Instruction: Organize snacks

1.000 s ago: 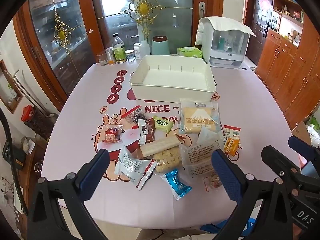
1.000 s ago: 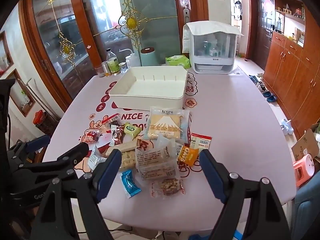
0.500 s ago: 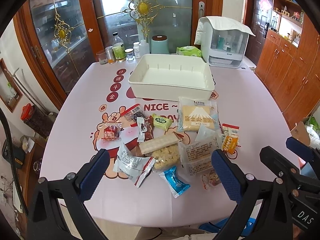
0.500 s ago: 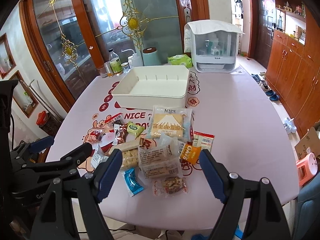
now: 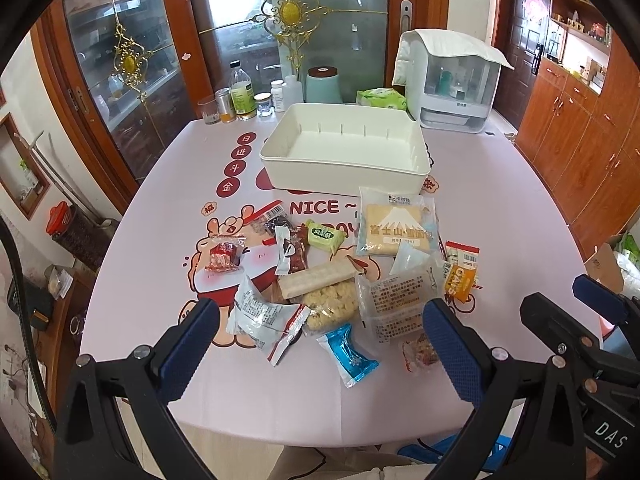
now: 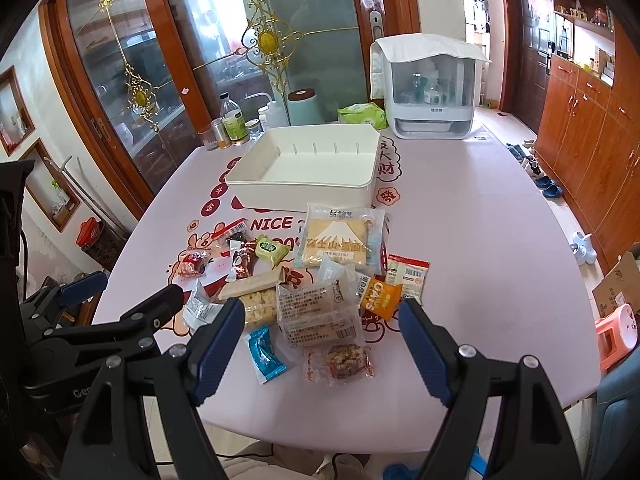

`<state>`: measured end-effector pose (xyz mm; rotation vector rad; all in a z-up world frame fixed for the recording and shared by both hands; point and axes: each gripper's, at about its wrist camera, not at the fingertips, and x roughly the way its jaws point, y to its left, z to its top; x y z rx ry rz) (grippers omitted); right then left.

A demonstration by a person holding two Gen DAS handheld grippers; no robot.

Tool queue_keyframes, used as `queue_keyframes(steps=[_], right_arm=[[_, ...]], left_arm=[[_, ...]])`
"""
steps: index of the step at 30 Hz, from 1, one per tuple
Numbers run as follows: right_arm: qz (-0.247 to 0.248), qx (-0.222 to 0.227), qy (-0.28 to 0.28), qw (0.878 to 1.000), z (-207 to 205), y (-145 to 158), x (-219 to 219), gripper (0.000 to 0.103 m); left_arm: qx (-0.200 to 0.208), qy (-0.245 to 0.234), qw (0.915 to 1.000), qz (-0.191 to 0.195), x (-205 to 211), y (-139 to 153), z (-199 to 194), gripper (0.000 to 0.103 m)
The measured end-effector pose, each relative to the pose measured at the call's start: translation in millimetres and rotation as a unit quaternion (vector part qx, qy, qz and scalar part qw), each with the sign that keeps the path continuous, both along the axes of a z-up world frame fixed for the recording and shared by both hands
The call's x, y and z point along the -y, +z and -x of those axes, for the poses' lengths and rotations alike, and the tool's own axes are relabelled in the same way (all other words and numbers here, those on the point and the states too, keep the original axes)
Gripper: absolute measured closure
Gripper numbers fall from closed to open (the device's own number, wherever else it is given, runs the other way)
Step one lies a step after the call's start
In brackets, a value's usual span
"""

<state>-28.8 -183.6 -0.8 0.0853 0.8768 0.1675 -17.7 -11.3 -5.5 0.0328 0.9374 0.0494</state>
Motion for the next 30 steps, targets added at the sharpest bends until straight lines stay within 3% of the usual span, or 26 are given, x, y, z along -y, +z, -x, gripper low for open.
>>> queue_keyframes(steps=[30], right_arm=[[-0.001,0.001,0.042,0.999,6,-6,12,0.022]], left_arm=[[0.000,0.037,0.9993,-0.008,8,-4,20,0.002]])
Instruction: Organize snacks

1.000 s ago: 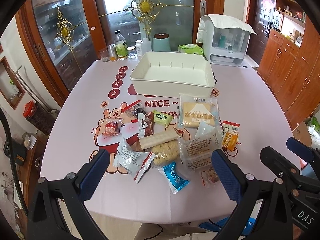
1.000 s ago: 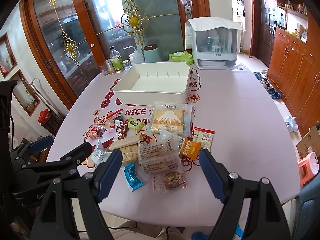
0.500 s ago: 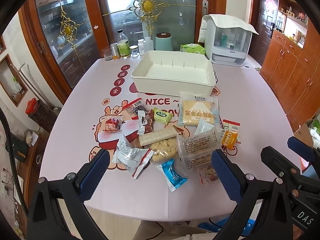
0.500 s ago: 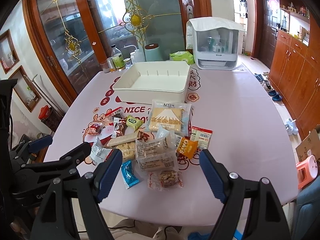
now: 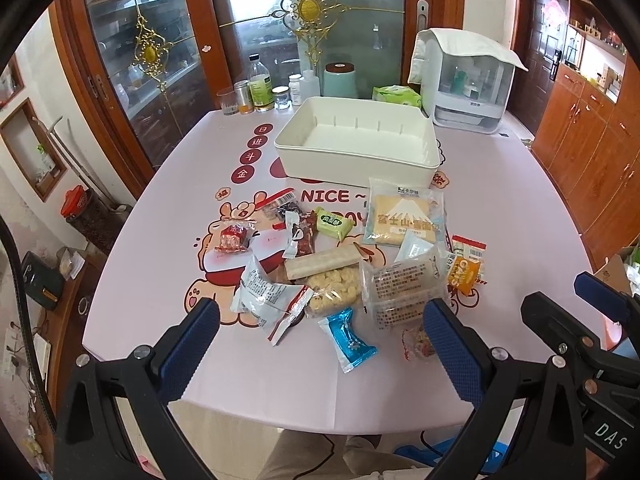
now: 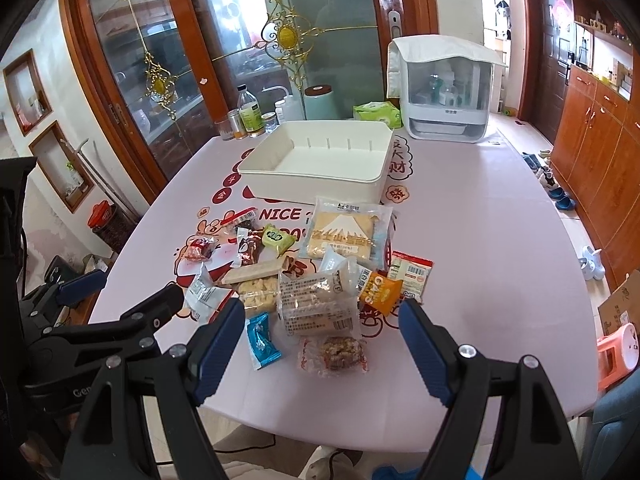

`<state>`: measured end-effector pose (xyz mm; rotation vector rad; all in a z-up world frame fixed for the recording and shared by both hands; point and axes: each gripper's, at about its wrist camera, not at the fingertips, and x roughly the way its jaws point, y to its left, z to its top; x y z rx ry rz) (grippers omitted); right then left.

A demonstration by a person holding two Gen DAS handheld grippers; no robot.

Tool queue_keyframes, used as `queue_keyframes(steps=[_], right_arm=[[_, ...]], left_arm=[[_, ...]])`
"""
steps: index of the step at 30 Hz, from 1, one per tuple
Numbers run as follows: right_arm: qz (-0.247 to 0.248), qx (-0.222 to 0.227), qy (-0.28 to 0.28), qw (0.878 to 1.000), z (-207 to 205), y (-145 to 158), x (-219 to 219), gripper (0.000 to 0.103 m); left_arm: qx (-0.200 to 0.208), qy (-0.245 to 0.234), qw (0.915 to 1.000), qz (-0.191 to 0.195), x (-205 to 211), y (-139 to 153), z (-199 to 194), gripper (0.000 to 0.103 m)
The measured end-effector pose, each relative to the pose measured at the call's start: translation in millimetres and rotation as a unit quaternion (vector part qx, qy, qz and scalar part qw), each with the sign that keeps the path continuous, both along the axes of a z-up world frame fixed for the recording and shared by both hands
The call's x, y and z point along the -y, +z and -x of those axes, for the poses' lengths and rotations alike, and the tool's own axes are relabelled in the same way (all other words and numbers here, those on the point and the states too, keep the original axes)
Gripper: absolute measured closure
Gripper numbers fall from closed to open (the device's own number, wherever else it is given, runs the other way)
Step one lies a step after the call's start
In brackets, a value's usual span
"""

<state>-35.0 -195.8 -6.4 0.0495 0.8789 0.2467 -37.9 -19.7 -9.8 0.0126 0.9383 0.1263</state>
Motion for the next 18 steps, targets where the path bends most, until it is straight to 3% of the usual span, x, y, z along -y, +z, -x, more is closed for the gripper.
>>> queue_keyframes(steps=[11,18], right_arm=[[-0.002,-0.009,-0.003,1.000,-8,-6,0,0.022],[-0.005,-0.024,-0.006,1.000,-20,-14,-3,0.022]], left_arm=[[-0.004,-0.010,0.9999,-0.008,3,-6,-12,0.002],[-0.018,-0.023,0.9995,0.009,-6,-17,-28,0.002]])
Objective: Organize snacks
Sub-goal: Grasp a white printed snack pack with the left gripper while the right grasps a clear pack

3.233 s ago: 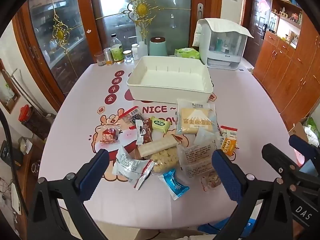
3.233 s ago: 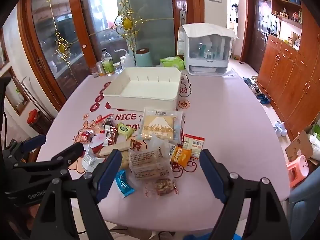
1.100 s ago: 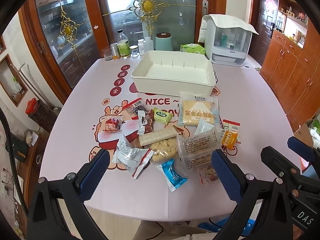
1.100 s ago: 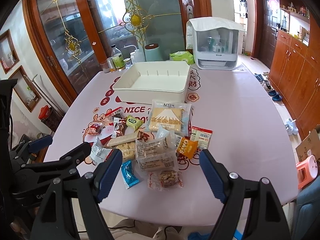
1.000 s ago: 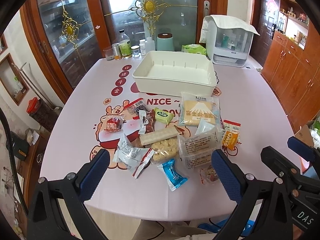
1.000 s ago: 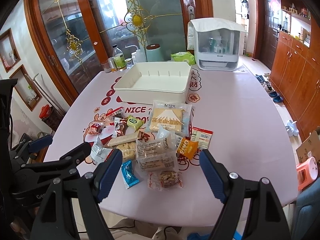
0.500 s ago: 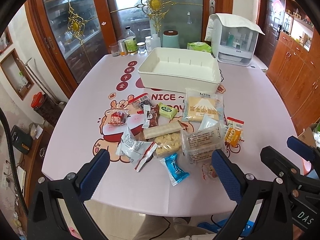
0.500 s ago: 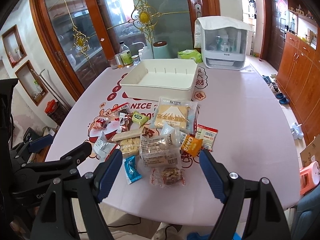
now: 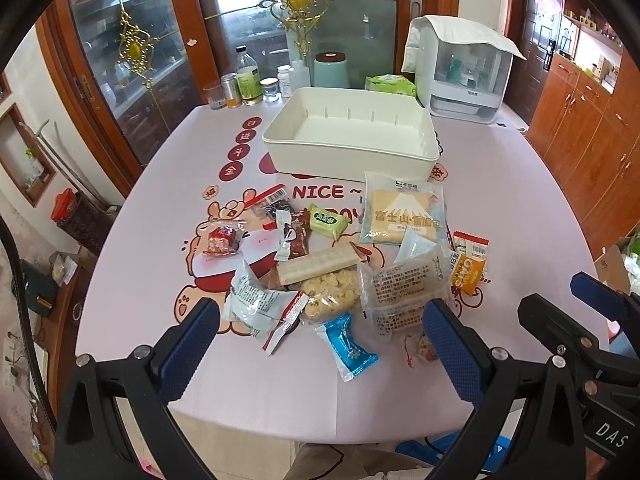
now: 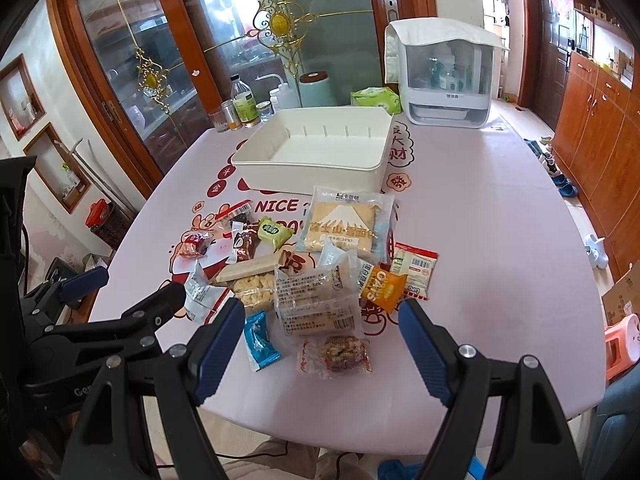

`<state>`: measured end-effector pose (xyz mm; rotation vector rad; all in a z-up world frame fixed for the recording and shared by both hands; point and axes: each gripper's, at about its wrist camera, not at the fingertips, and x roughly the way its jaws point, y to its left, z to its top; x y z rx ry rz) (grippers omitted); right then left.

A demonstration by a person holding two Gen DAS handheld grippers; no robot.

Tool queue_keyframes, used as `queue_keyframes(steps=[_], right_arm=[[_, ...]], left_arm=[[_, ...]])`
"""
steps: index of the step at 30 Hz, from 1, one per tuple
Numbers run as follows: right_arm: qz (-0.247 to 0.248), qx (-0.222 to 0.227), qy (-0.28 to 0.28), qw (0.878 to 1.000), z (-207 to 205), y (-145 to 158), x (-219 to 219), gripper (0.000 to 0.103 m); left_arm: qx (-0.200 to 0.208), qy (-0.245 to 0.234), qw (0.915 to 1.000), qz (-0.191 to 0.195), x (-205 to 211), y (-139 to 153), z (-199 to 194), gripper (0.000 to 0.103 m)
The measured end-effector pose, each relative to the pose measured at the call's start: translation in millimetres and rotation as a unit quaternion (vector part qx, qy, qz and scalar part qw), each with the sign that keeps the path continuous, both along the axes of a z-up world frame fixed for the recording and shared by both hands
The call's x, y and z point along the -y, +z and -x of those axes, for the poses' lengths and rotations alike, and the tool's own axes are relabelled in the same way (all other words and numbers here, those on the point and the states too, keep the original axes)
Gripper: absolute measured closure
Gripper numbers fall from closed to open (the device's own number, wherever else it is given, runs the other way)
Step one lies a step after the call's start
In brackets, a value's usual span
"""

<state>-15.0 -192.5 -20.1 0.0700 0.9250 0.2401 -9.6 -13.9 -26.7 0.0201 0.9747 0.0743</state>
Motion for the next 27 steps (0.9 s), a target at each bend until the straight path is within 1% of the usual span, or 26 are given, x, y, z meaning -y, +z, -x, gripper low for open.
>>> queue_keyframes(steps=[4,7,10,11,13,16,17,18,19,20,22,24,25,26,27], right_arm=[[0.004,-0.009,0.006,1.000,-10,-7,-5,0.022],[0.010,-0.016,0.007,1.000,-21,-15,-7,0.022],[0.034,-0.015,0.003,0.999,-34,-25,-9,0.022],[0.039,-0.020,0.007,0.999,-43,-33,-10,0.022],[0.043,-0.023,0.010,0.999,-47,-39,-10,0.022],[0.059,-0.040,0.027,0.997,-62,-61,-15,0.022],[0.058,-0.046,0.038,0.997,-66,-69,-17,0.022],[0.057,-0.050,0.044,0.996,-69,-74,-19,0.022],[0.056,-0.061,0.052,0.995,-75,-84,-20,0.022],[0.052,-0.067,0.057,0.995,-78,-90,-21,0.022],[0.046,-0.082,0.068,0.993,-84,-104,-22,0.022],[0.050,-0.087,0.082,0.992,-90,-117,-24,0.022],[0.056,-0.087,0.088,0.991,-93,-124,-26,0.022],[0.067,-0.092,0.095,0.989,-98,-134,-27,0.022],[0.067,-0.092,0.095,0.989,-98,-134,-27,0.022]], left_arm=[[-0.007,-0.002,0.9997,0.021,-16,-6,-14,0.002],[-0.014,-0.001,0.9996,0.025,-33,-12,-24,0.002],[-0.021,-0.007,0.9993,0.030,-60,-25,-38,0.002],[-0.025,-0.011,0.9991,0.032,-67,-31,-42,0.002],[-0.027,-0.017,0.9989,0.033,-73,-38,-46,0.002],[-0.041,-0.037,0.9979,0.035,-94,-64,-57,0.002],[-0.042,-0.039,0.9977,0.035,-95,-67,-58,0.002],[-0.048,-0.047,0.9972,0.034,-102,-79,-61,0.002],[-0.050,-0.049,0.9970,0.034,-105,-83,-61,0.002],[-0.063,-0.058,0.9958,0.033,-114,-100,-65,0.002],[-0.072,-0.065,0.9947,0.032,-118,-115,-66,0.002],[-0.092,-0.063,0.9935,0.023,-126,-136,-70,0.002],[-0.099,-0.061,0.9930,0.022,-130,-142,-70,0.002],[-0.114,-0.054,0.9915,0.030,-135,-155,-72,0.002],[-0.119,-0.053,0.9910,0.033,-138,-156,-73,0.002]])
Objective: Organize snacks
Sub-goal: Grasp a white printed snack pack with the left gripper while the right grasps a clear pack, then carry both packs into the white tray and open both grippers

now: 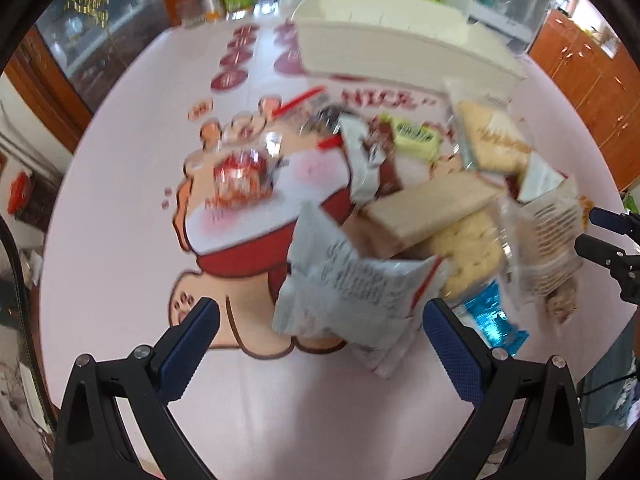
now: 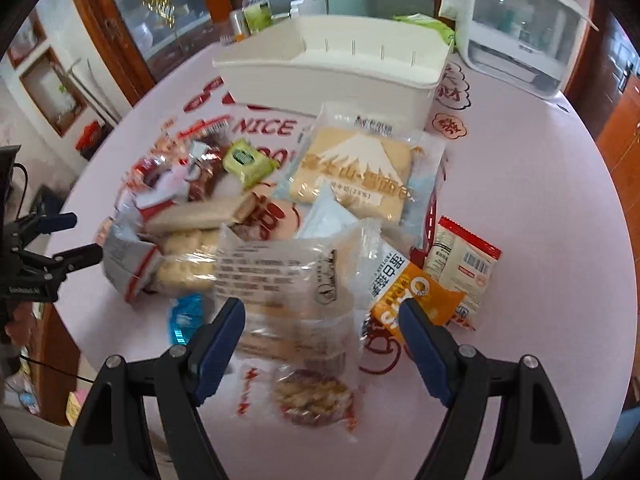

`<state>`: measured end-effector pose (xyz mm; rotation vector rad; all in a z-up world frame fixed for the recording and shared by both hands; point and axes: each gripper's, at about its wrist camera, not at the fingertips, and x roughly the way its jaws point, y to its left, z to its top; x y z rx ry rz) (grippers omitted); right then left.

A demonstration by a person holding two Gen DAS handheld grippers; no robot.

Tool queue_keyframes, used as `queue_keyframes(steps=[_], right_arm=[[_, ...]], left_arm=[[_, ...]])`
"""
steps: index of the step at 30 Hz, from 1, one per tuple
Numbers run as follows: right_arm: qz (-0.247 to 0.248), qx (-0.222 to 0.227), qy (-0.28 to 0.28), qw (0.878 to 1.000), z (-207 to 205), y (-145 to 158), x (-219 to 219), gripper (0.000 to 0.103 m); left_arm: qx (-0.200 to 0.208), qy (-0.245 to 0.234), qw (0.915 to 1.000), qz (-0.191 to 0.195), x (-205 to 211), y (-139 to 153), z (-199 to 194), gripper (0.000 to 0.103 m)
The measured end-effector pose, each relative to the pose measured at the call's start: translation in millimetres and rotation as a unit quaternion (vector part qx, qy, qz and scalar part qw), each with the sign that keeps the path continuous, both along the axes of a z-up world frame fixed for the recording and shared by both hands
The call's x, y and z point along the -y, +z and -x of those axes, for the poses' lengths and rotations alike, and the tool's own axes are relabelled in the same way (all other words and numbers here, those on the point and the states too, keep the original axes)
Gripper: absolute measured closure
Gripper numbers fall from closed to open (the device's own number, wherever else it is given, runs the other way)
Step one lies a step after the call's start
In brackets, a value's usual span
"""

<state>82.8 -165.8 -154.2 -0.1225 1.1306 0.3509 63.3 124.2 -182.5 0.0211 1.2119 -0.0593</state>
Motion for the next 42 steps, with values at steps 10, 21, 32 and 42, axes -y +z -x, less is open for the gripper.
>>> queue_keyframes(steps=[10,21,32,42], right_arm=[[-0.047,-0.032,0.032,0.998,-17,-25,-10,0.018],[-0.078,-0.053,0.031,0.995,-21,-28,-18,0.045],[-0.098,-0.021,0.016,0.995,-5,5,-21,0.073],[-0.081,0.080,0.030,0.993,-1,95,-29,0.074]], left_arm=[[-0.058,0.034,0.9941,0.085,-25,-26,-17,0.002],[-0.084,0.030,0.9912,0.098,3,-55,-46,0.001],[-0.059,0.022,0.9961,0.062,18,-24,-32,0.047],[0.059,-0.009,0.9964,0.060,28,119,-49,0.047]])
